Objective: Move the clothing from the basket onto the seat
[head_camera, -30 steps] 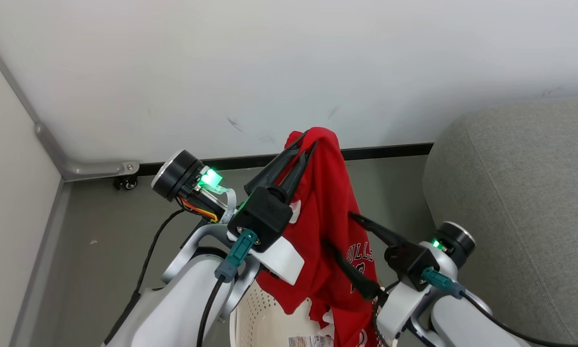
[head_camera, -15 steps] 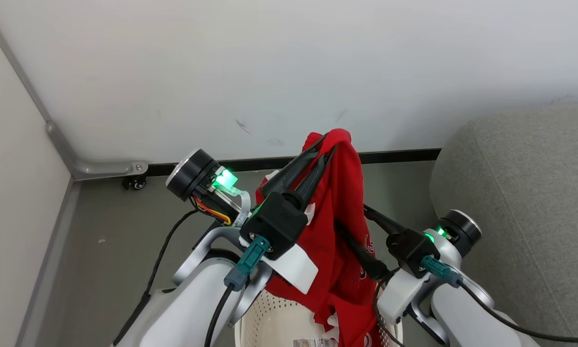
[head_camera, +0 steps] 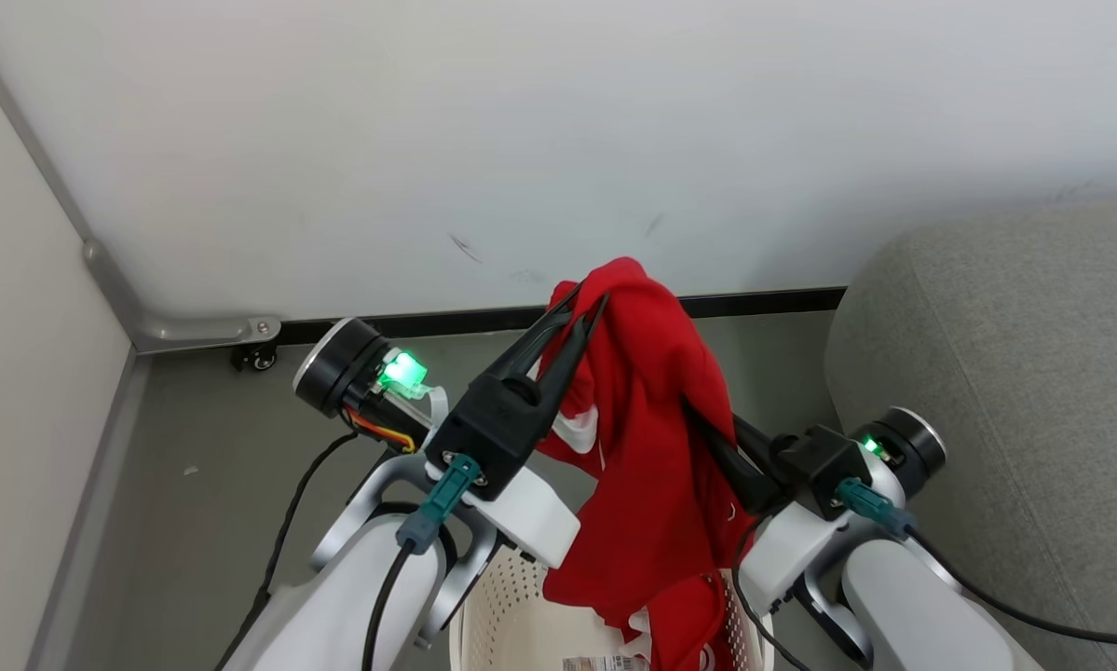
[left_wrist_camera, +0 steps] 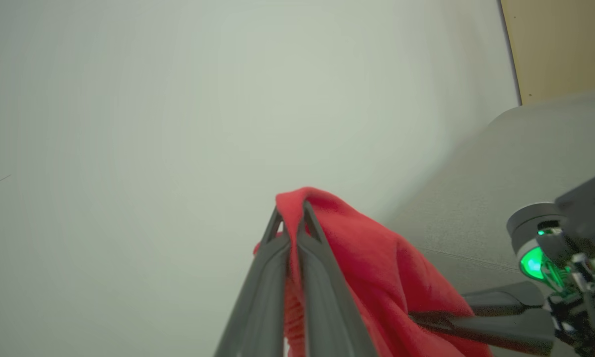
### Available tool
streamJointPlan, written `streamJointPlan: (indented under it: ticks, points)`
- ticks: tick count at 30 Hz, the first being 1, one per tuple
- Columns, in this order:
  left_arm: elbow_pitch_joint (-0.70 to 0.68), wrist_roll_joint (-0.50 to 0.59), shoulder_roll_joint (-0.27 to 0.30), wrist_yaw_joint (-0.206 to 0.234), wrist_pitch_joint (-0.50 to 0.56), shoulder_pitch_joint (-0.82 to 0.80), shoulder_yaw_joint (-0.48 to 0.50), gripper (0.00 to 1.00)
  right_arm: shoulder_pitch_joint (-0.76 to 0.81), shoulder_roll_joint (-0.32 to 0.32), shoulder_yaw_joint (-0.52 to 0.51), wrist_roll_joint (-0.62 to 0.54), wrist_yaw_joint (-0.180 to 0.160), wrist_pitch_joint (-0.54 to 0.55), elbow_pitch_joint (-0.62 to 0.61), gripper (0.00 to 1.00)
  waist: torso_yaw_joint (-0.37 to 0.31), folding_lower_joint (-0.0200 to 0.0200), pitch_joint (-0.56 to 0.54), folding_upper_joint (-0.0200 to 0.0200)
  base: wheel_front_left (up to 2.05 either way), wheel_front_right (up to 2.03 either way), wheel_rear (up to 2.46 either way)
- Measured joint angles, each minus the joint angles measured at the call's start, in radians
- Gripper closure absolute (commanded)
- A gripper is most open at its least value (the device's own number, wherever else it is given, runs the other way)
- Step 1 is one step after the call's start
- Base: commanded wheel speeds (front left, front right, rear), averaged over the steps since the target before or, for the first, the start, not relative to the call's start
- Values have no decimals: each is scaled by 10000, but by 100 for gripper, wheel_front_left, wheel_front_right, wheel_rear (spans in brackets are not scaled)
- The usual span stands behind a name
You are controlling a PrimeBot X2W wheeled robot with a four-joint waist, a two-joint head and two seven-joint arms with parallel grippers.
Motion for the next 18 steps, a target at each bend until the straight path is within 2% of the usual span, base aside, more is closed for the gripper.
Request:
streamJointPlan:
  ticks: [18]
  points:
    - [748,-924,-69,27,-121,917,293,100,589,-389,-1503,1319,0,-88,-826,100,-684,0,43,1,0,0,0]
